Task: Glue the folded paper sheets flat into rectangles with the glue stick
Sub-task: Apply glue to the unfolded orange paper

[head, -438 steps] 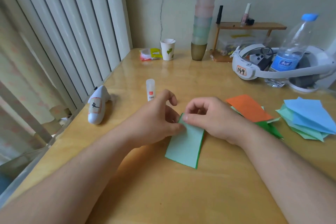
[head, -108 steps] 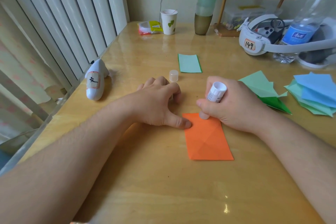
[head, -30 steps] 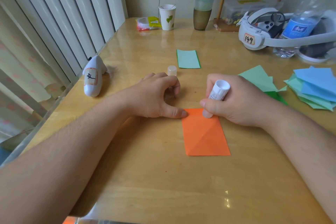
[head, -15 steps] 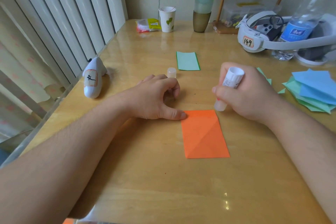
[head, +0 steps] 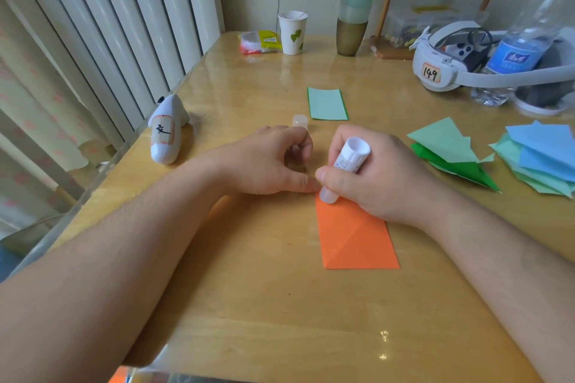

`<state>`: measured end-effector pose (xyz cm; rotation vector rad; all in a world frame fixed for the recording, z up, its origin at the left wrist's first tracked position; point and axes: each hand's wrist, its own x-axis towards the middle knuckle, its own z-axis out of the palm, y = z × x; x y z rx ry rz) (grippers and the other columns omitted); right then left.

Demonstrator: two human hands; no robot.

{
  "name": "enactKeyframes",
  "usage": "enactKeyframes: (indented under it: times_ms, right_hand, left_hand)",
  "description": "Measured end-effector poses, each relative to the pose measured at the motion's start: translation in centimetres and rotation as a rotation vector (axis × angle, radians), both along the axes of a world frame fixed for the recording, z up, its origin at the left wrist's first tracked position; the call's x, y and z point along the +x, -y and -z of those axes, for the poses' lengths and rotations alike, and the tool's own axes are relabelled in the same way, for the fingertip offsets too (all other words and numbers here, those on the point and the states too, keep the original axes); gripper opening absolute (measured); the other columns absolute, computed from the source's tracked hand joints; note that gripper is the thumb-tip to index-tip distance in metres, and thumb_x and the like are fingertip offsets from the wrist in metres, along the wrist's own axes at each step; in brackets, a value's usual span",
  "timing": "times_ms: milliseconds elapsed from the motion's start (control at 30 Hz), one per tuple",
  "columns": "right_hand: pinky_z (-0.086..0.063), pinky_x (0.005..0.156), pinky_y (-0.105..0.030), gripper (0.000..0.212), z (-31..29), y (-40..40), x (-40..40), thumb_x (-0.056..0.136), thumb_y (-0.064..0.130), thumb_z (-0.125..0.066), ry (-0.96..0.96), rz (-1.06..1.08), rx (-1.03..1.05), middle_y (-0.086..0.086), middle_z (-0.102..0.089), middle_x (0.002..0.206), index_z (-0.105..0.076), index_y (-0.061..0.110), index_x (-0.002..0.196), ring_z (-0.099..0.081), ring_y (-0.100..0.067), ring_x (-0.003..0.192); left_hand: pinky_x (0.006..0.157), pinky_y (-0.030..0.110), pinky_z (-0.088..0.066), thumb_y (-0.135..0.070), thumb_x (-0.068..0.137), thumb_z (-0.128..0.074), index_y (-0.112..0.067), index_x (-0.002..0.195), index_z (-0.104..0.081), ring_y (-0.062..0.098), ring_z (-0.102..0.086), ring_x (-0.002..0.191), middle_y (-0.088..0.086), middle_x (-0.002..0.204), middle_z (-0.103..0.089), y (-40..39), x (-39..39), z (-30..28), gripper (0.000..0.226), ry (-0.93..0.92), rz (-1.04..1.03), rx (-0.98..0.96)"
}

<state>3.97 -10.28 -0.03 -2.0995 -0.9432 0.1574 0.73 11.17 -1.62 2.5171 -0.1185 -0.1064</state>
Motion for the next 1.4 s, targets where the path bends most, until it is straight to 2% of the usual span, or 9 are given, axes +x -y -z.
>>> enactKeyframes:
  times_ms: [100,200,467,833,967,1067,1167,1300,1400]
  right_hand:
    - [-0.048,0.064,-0.028,0.025,0.0,-0.3,-0.2,0.087,0.026,-0.076,0.003,-0.025,-0.07,0.008,-0.075,0.068,-0.055,0.016,0.08,-0.068,-0.009,0.075]
    - [-0.047,0.064,-0.029,0.025,-0.3,-0.1,-0.1,0.085,0.026,-0.076,0.009,-0.009,-0.112,0.006,-0.075,0.069,-0.054,0.013,0.081,-0.067,-0.011,0.073]
    - [-0.052,0.075,-0.04,0.026,-0.6,2.4,1.0,0.086,0.02,-0.073,-0.074,0.042,-0.169,0.002,-0.077,0.069,-0.049,0.014,0.08,-0.07,-0.015,0.077]
    - [-0.052,0.073,-0.04,0.02,-1.9,2.4,1.1,0.089,0.019,-0.066,0.002,0.087,-0.339,0.004,-0.075,0.064,-0.05,0.01,0.079,-0.064,-0.017,0.074]
    - [-0.045,0.062,-0.035,0.023,-2.1,3.1,1.8,0.086,0.013,-0.066,0.014,0.169,-0.117,0.001,-0.068,0.056,-0.048,0.007,0.073,-0.056,-0.014,0.059]
    - [-0.041,0.059,-0.028,0.025,-1.7,2.3,1.4,0.08,0.029,-0.067,0.008,0.17,0.036,0.003,-0.067,0.058,-0.05,0.012,0.073,-0.057,-0.014,0.06]
    - [-0.05,0.065,-0.035,0.024,-0.6,1.0,0.4,0.08,0.034,-0.071,0.006,0.087,-0.001,0.002,-0.073,0.067,-0.053,0.019,0.076,-0.068,-0.025,0.073]
    - [-0.043,0.06,-0.022,0.021,-0.1,-0.1,-0.5,0.088,0.022,-0.073,0.019,0.034,-0.059,0.008,-0.075,0.065,-0.055,0.015,0.08,-0.064,-0.007,0.067]
    - [-0.045,0.061,-0.022,0.023,0.0,-0.3,-0.8,0.089,0.023,-0.073,0.002,0.02,-0.078,0.006,-0.075,0.065,-0.053,0.013,0.082,-0.068,-0.008,0.071]
  left_hand:
    - [0.086,0.035,-0.045,-0.073,0.062,-0.073,-0.04,0.09,-0.052,0.014,-0.048,0.097,-0.014,0.098,-0.054,0.1,0.0,0.1,0.048,-0.001,0.006,0.075]
    - [0.097,0.037,-0.046,-0.074,0.06,-0.072,-0.04,0.091,-0.05,0.018,-0.047,0.106,-0.014,0.101,-0.053,0.2,-0.2,0.0,0.051,0.024,0.01,0.115]
    - [0.1,0.038,-0.043,-0.063,0.071,-0.08,-0.038,0.092,-0.05,0.018,-0.046,0.108,-0.015,0.103,-0.052,0.3,-0.3,-0.1,0.044,0.033,0.019,0.123]
    - [0.101,0.04,-0.044,-0.062,0.071,-0.081,-0.037,0.092,-0.051,0.018,-0.046,0.107,-0.016,0.102,-0.051,0.3,-0.6,-0.2,0.044,0.049,0.016,0.12]
    - [0.103,0.042,-0.043,-0.062,0.073,-0.08,-0.037,0.092,-0.05,0.019,-0.045,0.108,-0.017,0.102,-0.05,0.3,-0.7,-0.2,0.043,0.048,0.019,0.124]
    - [0.104,0.044,-0.042,-0.061,0.074,-0.078,-0.037,0.093,-0.05,0.02,-0.044,0.108,-0.018,0.102,-0.049,0.5,-0.7,-0.2,0.042,0.053,0.014,0.152]
    - [0.103,0.044,-0.043,-0.071,0.066,-0.074,-0.039,0.093,-0.049,0.02,-0.044,0.107,-0.019,0.102,-0.049,0.4,-0.6,-0.1,0.048,0.046,0.021,0.16]
    - [0.1,0.041,-0.044,-0.077,0.058,-0.07,-0.042,0.092,-0.048,0.017,-0.045,0.105,-0.018,0.1,-0.05,0.3,-0.4,0.1,0.054,0.039,0.026,0.157]
    - [0.099,0.041,-0.044,-0.076,0.058,-0.071,-0.043,0.091,-0.048,0.017,-0.044,0.105,-0.019,0.1,-0.05,0.2,-0.2,0.1,0.052,0.036,0.032,0.158]
